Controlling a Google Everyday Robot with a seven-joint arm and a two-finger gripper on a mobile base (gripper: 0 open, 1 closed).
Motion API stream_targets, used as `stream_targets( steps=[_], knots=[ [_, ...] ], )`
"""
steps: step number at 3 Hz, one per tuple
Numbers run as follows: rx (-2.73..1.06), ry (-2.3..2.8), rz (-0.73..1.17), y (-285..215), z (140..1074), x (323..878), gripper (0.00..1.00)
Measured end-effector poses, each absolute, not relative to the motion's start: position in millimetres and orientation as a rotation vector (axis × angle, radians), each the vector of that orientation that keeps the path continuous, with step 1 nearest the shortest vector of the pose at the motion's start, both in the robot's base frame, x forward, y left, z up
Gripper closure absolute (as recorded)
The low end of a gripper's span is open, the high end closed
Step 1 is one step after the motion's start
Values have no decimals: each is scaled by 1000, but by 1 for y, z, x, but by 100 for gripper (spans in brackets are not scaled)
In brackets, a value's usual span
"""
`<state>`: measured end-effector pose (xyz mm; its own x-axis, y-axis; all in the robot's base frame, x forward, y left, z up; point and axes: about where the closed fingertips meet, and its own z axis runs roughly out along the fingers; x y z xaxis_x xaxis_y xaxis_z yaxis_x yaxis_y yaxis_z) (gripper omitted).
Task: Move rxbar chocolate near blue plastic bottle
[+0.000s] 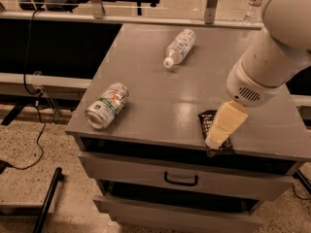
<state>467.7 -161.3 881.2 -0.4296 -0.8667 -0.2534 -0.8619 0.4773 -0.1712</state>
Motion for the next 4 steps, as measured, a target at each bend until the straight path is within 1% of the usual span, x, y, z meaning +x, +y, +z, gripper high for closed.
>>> stream_targets(
  steps=[1, 2, 3, 4],
  knots=[
    [-1377, 2456, -57, -169, 865, 468, 0],
    [-1338, 2470, -49, -170, 858, 465, 0],
    [-1334, 2468, -31, -160, 854, 461, 0],
    [-1317, 2497, -11, -155, 839, 459, 2]
  ],
)
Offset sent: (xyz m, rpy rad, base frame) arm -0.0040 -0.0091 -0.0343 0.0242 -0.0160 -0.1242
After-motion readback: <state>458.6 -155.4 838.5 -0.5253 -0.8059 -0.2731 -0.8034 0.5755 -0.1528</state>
